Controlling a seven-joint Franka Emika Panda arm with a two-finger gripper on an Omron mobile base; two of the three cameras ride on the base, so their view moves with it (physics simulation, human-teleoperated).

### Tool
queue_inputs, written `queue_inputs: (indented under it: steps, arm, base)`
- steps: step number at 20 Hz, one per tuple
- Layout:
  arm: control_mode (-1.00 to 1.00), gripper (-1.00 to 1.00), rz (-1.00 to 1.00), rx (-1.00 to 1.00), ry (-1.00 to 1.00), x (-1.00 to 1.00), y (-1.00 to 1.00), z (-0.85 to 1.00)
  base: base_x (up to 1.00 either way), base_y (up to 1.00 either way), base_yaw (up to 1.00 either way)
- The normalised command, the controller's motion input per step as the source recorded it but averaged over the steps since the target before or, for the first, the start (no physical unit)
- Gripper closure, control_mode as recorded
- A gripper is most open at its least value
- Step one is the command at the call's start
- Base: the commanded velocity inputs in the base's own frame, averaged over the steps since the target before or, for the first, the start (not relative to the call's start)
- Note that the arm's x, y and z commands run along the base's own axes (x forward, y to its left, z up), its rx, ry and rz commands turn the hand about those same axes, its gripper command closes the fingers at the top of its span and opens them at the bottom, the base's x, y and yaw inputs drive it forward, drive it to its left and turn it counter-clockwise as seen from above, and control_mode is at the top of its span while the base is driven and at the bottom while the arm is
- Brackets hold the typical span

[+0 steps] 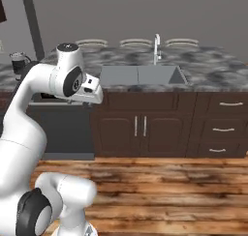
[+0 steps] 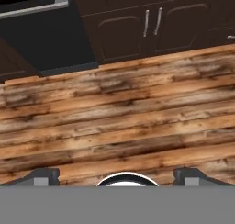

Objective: Navigate to the sink.

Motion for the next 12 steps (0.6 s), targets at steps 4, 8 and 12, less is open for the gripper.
queue_inputs:
  steps: [4,8,12]
  arm:
    - [1.00,-1.00,0.00,0.00,0.00,0.00,0.00,0.00]
    - [1.00,-1.00,0.00,0.00,0.00,0.00,0.00,0.00]
    - [1.00,-1.00,0.00,0.00,0.00,0.00,0.00,0.00]
  base:
    - [1.00,-0.94,0.25]
    - [1.00,-0.90,0.30]
    - [1.00,-0.77,0.26]
